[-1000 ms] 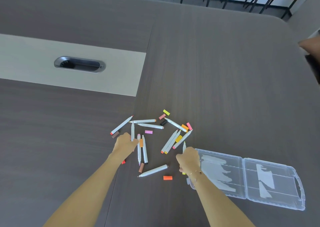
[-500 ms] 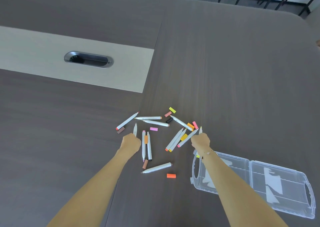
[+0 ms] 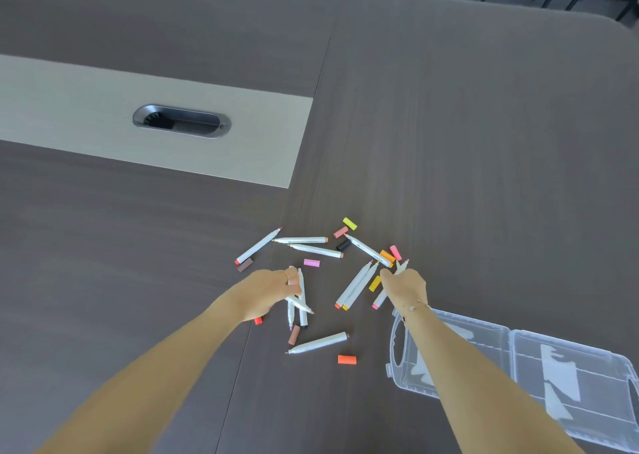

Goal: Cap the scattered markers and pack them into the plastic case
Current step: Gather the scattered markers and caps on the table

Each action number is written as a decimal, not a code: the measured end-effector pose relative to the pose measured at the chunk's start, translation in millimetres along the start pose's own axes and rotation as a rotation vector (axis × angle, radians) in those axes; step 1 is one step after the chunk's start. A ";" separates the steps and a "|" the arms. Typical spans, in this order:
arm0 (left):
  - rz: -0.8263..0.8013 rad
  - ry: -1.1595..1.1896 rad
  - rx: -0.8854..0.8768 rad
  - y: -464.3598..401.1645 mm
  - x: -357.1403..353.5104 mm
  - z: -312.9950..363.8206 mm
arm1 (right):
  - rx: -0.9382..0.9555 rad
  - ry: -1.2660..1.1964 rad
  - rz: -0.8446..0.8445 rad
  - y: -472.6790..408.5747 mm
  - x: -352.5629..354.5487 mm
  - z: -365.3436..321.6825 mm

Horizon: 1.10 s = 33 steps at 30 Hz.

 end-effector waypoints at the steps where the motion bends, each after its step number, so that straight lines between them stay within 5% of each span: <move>1: -0.023 -0.058 -0.030 -1.6 0.3 3.8 | -0.006 -0.002 0.013 0.2 2.5 0.7; 7: -0.150 -0.361 -0.152 -7.6 12.3 29.9 | 0.028 0.060 0.175 9.2 33.0 -5.7; 16: -0.188 -0.374 -0.124 -10.6 8.0 38.8 | 0.122 0.006 0.007 4.7 10.4 -0.1; 23: 0.186 0.257 0.439 4.9 26.7 -9.5 | 0.086 0.097 -0.081 11.7 -33.3 -11.2; 27: 0.294 0.878 0.418 1.6 13.6 -8.2 | 0.084 0.061 0.022 23.2 -38.0 -20.3; 33: 0.256 0.970 0.619 -2.4 -2.9 13.2 | 0.068 0.096 0.045 22.7 -50.6 -25.6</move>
Point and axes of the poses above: each hand's wrist, its own y-axis away from the middle knuckle, its own x-axis out of the back of the hand, z = x × y, the point moved 8 cm from there along -y, towards the middle knuckle, and after that the axes turned 14 degrees about -z, right-handed, at the moved point
